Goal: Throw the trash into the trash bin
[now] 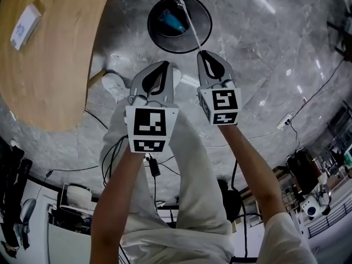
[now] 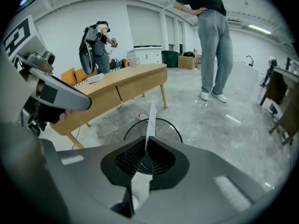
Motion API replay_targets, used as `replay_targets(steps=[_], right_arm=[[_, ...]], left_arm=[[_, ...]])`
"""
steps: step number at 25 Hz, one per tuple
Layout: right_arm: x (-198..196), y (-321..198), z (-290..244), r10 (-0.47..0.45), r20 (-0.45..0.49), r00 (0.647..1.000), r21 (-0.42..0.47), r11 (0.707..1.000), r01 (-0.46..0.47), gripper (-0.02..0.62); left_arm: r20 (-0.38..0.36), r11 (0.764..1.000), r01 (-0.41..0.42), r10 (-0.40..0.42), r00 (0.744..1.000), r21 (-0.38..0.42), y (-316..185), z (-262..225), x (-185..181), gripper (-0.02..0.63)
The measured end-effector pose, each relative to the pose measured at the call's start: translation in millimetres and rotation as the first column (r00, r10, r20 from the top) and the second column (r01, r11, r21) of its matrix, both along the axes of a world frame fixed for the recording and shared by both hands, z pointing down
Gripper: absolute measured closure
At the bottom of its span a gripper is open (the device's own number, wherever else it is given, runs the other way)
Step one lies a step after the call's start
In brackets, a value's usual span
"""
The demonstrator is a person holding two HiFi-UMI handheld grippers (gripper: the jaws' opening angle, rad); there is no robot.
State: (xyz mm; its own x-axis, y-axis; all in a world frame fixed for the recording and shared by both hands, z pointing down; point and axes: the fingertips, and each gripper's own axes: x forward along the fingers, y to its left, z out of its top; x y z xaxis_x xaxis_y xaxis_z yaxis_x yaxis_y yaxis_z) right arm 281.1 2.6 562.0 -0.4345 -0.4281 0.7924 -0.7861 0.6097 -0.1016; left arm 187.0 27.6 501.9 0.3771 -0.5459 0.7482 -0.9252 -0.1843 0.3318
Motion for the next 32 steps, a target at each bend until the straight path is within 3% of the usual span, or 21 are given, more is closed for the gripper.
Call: replay_targets(steps=[18,26,32], right_arm=[[20.1,16.9,85.7,-0.111,-0.065,0.992,-0.145,0.984,0.100,0.549],[24.5,6.5,119.8,-0.109,-0.089,0.990,-0.181,0.979,0.091,0.548],[24.8,-4.3,129.6,-0.102,-0.116,0.988,-0.169,0.982,0.081,0.493]], left_arm=[[-0.019,1.000,0.014,-0.014,1.000,-0.011,5.7,41.1,13.5,0.606],[-0.025,0.999,0.047,-0.048,0.999,-0.024,15.0,62.5,10.3,0.606],[-0.029,0.997,0.076,-0.077,0.997,-0.034,17.4,66.4,3.5,0.606]])
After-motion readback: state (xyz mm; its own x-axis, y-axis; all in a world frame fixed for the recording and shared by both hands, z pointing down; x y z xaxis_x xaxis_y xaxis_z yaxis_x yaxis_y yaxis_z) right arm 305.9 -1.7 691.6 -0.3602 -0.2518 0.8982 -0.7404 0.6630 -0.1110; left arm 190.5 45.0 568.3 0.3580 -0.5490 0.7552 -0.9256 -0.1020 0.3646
